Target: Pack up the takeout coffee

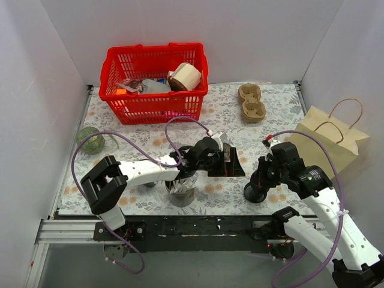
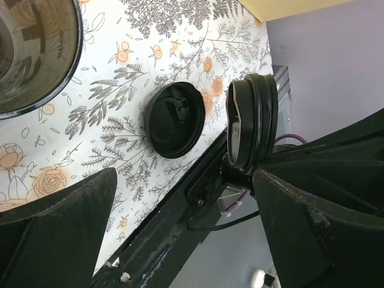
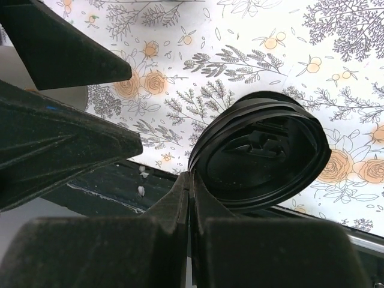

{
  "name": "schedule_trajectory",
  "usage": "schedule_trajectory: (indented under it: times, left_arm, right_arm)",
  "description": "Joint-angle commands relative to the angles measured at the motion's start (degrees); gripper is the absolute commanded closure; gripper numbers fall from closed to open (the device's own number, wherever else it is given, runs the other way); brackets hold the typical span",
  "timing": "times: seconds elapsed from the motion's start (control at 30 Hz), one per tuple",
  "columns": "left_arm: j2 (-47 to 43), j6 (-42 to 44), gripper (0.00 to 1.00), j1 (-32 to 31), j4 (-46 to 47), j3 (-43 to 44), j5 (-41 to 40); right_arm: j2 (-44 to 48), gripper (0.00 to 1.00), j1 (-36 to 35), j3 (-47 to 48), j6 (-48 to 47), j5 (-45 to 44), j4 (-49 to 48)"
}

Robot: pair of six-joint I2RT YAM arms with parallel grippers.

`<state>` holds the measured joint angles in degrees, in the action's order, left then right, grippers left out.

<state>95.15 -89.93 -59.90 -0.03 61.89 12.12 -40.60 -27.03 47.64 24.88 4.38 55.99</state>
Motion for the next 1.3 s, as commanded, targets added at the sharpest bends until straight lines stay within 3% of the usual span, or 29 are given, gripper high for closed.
schedule_trajectory:
  times: [0.0,0.3,0.43,0.5,0.6,0.73,0.8,0.93,1.1,1.27]
  left_arm:
    - [-4.10,-1.22,0.02,-0.31,2.14,-0.02,-2.27]
    - [-12.08,5.02,0.02,-0.22,-2.16,2.71,-8.15]
    - [-19.03,11.16,0.02,0.13,-2.96,2.98,-8.70]
    - [-21.93,18.97,0.02,0.22,-2.34,1.93,-5.98]
    - [-27.82,24.27,0.02,0.31,-1.81,-1.32,-2.45]
    - [-34.58,23.84,0.02,0.22,5.36,-7.38,-5.42]
    - [-34.69,23.92,0.02,0.13,8.98,-10.11,-11.31]
    - [-30.56,28.21,0.02,-0.04,12.16,-6.88,-12.65]
    - [-24.41,33.15,0.02,-0.13,11.02,-2.92,-13.70]
    - [-25.10,32.54,0.02,-0.04,11.80,-4.84,-13.01]
  right_arm:
    - [-0.36,0.99,-0.04,-0.70,0.43,-0.43,-1.67]
    - [-0.54,0.99,-0.13,4.48,-7.47,4.39,-8.95]
    - [0.26,0.99,-0.04,5.18,-11.35,12.21,-15.10]
    - [0.70,0.99,-0.05,6.06,-10.56,15.11,-18.35]
    - [0.26,0.99,-0.04,8.42,-3.64,18.56,-25.21]
    - [-1.23,0.99,-0.04,10.72,13.29,13.21,-34.05]
    - [-0.97,0.99,-0.04,8.28,20.08,11.27,-39.52]
    - [-3.51,0.99,-0.13,7.38,30.64,10.64,-48.59]
    - [-6.42,0.99,-0.13,8.70,34.09,13.55,-51.50]
    - [-5.72,0.99,-0.13,10.37,32.33,12.75,-48.17]
